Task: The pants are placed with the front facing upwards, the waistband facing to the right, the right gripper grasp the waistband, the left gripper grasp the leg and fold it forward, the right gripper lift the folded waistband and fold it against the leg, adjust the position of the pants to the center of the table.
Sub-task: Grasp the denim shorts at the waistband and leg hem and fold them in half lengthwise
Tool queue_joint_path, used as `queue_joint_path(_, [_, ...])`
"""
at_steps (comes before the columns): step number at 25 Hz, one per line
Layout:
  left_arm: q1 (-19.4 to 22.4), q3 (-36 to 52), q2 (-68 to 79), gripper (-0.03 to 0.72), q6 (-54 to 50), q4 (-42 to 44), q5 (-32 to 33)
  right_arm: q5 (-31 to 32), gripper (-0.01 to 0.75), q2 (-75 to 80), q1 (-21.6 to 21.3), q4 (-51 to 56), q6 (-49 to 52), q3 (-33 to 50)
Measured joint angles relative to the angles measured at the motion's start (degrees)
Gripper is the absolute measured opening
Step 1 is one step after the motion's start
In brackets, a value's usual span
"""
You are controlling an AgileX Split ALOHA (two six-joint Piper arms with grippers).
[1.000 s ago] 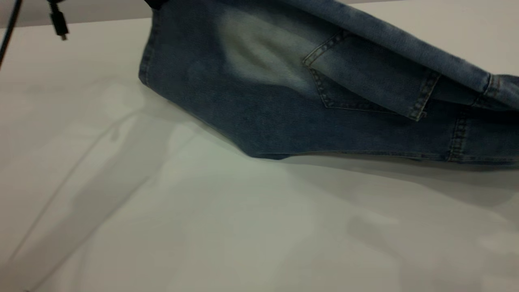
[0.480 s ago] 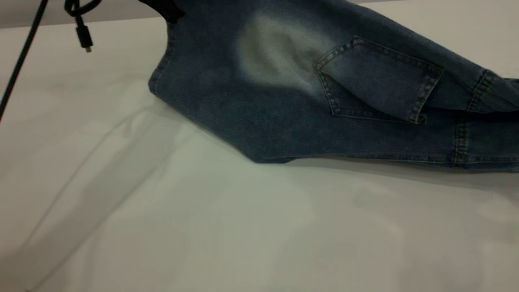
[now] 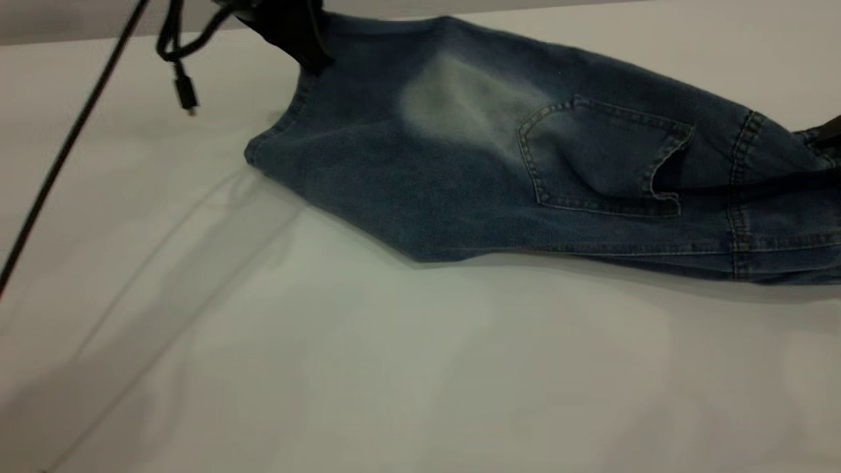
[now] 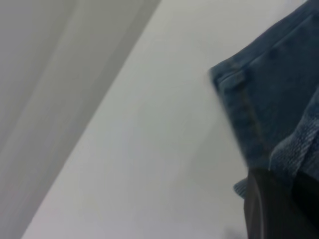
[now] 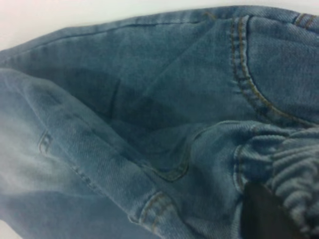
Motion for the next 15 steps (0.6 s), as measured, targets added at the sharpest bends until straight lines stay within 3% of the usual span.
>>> queue_joint_path(6, [0.0,-1.4,0.9,0.089,-2.0,0.0,0.5,0.0,0.129,0.4,0.0,-0.3,-2.7,-0.1])
queue_joint_path(11, [0.0,-1.5,0.9,0.113,-2.2,-0.1,0.5,0.7,0.3,0.4,0.0,-0.3,-3.7,-0.1])
queue_joint_path(15, [0.0,-1.6,0.9,0.214,-2.3,-0.1,0.5,0.8,0.421,0.4,0.0,-0.2,-4.4,-0.1])
